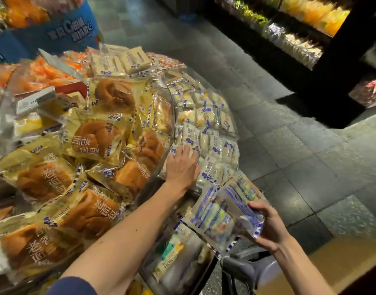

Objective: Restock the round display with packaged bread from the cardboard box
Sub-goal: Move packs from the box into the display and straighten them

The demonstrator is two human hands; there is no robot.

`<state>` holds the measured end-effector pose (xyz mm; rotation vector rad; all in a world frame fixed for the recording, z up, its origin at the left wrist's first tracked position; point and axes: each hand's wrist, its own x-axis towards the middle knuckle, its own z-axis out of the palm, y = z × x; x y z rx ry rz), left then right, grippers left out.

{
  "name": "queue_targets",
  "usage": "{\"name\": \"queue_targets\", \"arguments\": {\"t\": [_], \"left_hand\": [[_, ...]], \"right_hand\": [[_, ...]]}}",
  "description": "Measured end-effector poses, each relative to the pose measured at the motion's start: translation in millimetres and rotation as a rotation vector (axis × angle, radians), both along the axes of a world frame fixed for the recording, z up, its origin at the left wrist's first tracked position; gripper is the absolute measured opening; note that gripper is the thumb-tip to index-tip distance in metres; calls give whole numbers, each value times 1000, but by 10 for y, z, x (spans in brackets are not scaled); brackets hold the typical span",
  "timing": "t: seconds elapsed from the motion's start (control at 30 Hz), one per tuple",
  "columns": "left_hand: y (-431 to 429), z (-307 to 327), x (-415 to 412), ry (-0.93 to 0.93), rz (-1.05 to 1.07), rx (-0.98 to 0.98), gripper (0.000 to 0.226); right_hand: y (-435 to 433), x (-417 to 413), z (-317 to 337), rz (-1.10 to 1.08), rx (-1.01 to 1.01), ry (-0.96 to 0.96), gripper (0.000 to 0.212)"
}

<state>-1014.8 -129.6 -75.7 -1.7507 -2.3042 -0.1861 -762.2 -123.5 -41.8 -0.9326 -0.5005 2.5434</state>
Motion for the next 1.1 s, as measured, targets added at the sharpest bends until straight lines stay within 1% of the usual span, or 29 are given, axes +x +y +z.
{"name": "queue_targets", "arguments": {"t": [0.07,0.1,0.13,0.17,0.2,0.23,0.27,0.3,0.33,0.4,0.43,0.47,0.53,0.57,0.6,0.63,0.67,0.73,0.8,0.83,0.9,0.97,1.0,1.03,1.07,1.1], "left_hand": [[9,26,1,5,21,41,43],[10,67,-3,-32,17,92,40],[-11,152,3,-138,18,144,36],[-54,273,7,-334,31,159,31],[-122,433,10,-586,59,162,29],[-226,612,16,-846,96,139,33],[-368,784,27,-1050,114,89,42],[-561,937,43,-1145,97,47,51],[-797,1061,61,-1167,62,19,56],[-1320,1271,115,-1119,0,-16,62],[-1556,1362,113,-1054,-12,-44,69],[-1770,1437,90,-956,-18,-77,79],[-2126,1506,-24,-688,1,-165,107],[-2305,1539,-69,-577,34,-206,121],[-2502,1573,-110,-496,79,-230,130],[-2714,1593,-142,-429,128,-218,134],[-2933,1592,-169,-373,176,-187,133],[-3382,1597,-220,-329,259,-94,127],[-3832,1638,-297,-411,332,-34,114],[-4067,1669,-347,-504,376,-15,106],[-4524,1733,-443,-711,422,48,83],[-4931,1747,-559,-859,422,202,64],[-5112,1736,-629,-965,422,295,57],[-5278,1697,-711,-1128,427,429,52],[-5430,1650,-809,-1341,445,612,47],[-5567,1589,-925,-1554,470,772,45]], "right_hand": [[21,-9,25,2,18,9,130],[31,-18,36,1,25,17,130],[35,-33,48,-1,26,23,129],[34,-56,59,0,31,41,126],[27,-94,84,5,47,60,120],[18,-140,110,7,65,82,111],[8,-188,129,10,80,90,98],[-13,-250,164,26,94,105,87],[-49,-327,200,45,99,114,79],[-163,-531,289,78,115,111,72],[-250,-659,345,89,129,112,70],[-363,-805,421,113,141,121,66],[-633,-1118,568,192,143,127,49],[-800,-1272,656,252,132,154,47],[-961,-1415,725,310,130,175,49],[-1130,-1552,796,355,134,202,47],[-1314,-1683,876,395,143,215,42],[-1676,-1914,963,478,143,254,42],[-2018,-2104,994,535,180,271,40],[-2178,-2189,978,540,181,284,43],[-2478,-2314,987,559,146,279,57],[-2732,-2416,937,560,125,261,63],[-2875,-2471,936,551,120,234,68],[-3013,-2530,908,537,109,197,78],[-3147,-2580,886,520,93,167,87],[-3272,-2628,839,505,81,155,90]]}}
